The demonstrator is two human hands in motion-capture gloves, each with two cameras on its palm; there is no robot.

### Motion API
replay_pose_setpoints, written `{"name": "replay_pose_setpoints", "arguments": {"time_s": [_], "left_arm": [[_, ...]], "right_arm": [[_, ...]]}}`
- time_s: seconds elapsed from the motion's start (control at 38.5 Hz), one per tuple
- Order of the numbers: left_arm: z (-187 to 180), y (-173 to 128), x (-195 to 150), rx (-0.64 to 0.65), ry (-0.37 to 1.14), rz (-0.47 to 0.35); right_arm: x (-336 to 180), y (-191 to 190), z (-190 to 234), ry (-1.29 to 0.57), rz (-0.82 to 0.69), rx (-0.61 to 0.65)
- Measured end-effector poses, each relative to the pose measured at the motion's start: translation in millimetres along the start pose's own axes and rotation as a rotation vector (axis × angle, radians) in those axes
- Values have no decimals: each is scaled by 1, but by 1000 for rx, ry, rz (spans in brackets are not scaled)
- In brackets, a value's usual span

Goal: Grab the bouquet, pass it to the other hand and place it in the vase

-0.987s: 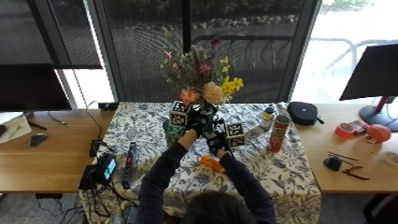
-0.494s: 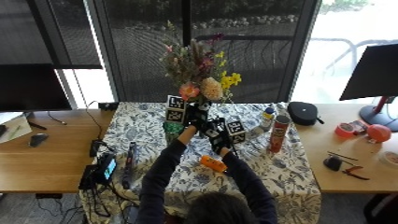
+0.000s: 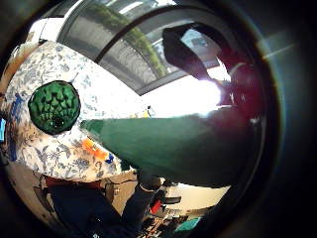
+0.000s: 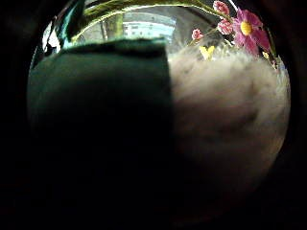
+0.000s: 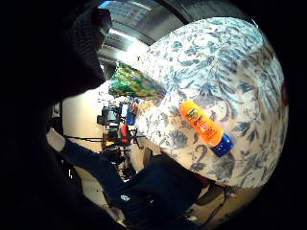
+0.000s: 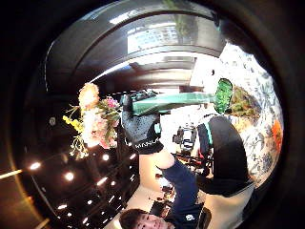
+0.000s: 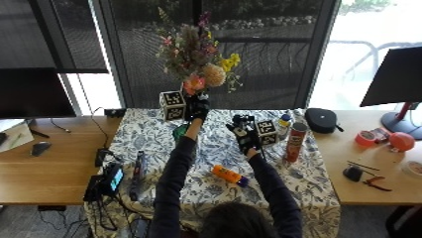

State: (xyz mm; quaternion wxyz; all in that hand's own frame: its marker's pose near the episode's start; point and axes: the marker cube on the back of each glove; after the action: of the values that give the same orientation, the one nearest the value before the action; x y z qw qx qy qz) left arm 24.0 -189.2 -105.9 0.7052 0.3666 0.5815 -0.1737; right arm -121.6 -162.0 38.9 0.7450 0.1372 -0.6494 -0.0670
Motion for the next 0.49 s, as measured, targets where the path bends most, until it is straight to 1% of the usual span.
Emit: {"name": "replay_pose_setpoints", "arguments": {"time_s": [0.08,0.18,0.34,0.49], "left_arm": [[-10,-4,8,47,2,4],[-21,-4,20,83,11,-11],[-33,-5,29,105,9,-33],[-41,-1,35,102,13,-39]], "right_arm": [[-4,-2,-10,10,7,27],[-12,-2,-20,5,7,51],[2,-14,-38,33,-2,75],[-11,-1,-42,15,27,84]]}}
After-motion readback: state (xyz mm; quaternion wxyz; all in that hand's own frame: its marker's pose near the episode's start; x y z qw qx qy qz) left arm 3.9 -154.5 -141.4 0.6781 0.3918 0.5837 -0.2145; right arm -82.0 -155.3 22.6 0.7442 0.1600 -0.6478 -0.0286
